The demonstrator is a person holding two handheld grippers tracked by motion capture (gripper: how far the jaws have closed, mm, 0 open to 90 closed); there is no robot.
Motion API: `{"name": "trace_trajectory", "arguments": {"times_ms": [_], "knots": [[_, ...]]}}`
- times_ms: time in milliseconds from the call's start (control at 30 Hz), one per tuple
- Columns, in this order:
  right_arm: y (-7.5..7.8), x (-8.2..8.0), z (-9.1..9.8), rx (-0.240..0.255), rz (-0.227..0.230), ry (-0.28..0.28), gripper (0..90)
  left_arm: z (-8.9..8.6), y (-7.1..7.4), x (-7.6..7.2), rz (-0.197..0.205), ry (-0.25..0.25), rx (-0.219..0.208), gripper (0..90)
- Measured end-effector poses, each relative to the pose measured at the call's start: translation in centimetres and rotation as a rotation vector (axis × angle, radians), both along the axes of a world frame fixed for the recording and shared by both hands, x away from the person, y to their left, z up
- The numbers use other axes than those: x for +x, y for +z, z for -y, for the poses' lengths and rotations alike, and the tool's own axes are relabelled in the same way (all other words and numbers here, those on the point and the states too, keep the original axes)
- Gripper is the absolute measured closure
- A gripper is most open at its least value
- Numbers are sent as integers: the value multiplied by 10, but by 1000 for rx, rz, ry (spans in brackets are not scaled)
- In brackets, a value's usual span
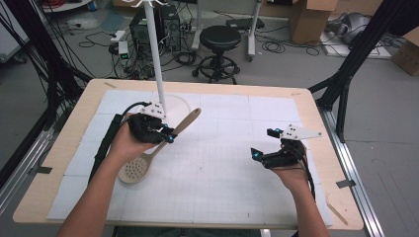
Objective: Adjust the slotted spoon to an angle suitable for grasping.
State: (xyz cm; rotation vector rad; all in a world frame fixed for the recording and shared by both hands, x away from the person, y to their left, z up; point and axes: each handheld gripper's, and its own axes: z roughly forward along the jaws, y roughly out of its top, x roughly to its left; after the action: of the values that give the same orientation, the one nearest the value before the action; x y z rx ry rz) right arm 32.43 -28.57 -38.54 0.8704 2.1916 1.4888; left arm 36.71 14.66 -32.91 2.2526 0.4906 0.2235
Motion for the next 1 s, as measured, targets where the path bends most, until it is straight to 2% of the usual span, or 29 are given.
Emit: {"name": "trace_trajectory", "arguments": {"times_ms": [133, 233, 667, 1000], "knots": [[-1, 0, -1, -1, -8, -1, 5, -14, 10, 0, -2, -3, -67, 744], [-1, 0, -1, -3, -7, 0, 5, -18, 12, -1, 3, -5, -84, 744], [-2, 0, -1, 1, -7, 1, 5, -34, 42, -7, 57, -21, -122, 745], [-2, 0, 0, 1, -9, 0, 5, -46, 58, -8, 68, -29, -153, 745]]}}
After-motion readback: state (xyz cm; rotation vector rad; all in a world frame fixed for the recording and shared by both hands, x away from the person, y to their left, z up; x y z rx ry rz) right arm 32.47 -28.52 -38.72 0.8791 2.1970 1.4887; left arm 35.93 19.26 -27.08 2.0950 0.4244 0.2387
